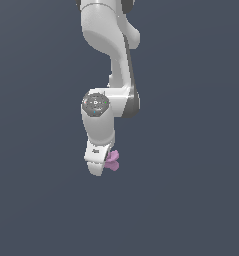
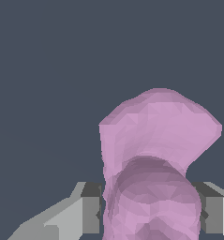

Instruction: Pick up the object and move it to a goal position.

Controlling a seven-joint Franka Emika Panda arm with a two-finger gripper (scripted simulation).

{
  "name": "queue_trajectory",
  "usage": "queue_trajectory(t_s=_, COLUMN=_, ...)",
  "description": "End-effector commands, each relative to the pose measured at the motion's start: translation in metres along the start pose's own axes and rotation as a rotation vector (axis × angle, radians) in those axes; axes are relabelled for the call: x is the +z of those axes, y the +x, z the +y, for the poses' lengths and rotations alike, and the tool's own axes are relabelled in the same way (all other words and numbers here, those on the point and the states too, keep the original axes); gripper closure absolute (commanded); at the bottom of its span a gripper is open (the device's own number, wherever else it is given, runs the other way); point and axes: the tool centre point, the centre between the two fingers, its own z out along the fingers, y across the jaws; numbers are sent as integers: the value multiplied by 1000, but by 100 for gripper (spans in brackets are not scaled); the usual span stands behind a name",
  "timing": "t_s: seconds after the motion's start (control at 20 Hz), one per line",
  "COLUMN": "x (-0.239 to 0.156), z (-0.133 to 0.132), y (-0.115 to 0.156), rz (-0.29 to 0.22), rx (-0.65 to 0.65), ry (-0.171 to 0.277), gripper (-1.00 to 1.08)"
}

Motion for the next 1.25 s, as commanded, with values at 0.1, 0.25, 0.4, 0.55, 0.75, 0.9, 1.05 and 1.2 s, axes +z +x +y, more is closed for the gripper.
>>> queue_trajectory(t_s=0.1, x=-17, z=-8, y=1, rz=0, rx=0, ry=-1, gripper=108)
queue_trajectory(t_s=0.25, x=-34, z=-16, y=1, rz=-1, rx=0, ry=-1, gripper=108)
queue_trajectory(t_s=0.4, x=-56, z=-26, y=2, rz=-2, rx=0, ry=-1, gripper=108)
queue_trajectory(t_s=0.55, x=-76, z=-35, y=3, rz=-2, rx=0, ry=-1, gripper=108)
queue_trajectory(t_s=0.75, x=-97, z=-44, y=4, rz=-2, rx=0, ry=-1, gripper=108)
queue_trajectory(t_s=0.9, x=-108, z=-48, y=5, rz=-1, rx=-1, ry=-1, gripper=108)
queue_trajectory(t_s=1.05, x=-115, z=-51, y=5, rz=0, rx=0, ry=-1, gripper=108)
queue_trajectory(t_s=1.2, x=-117, z=-51, y=5, rz=0, rx=0, ry=-1, gripper=108)
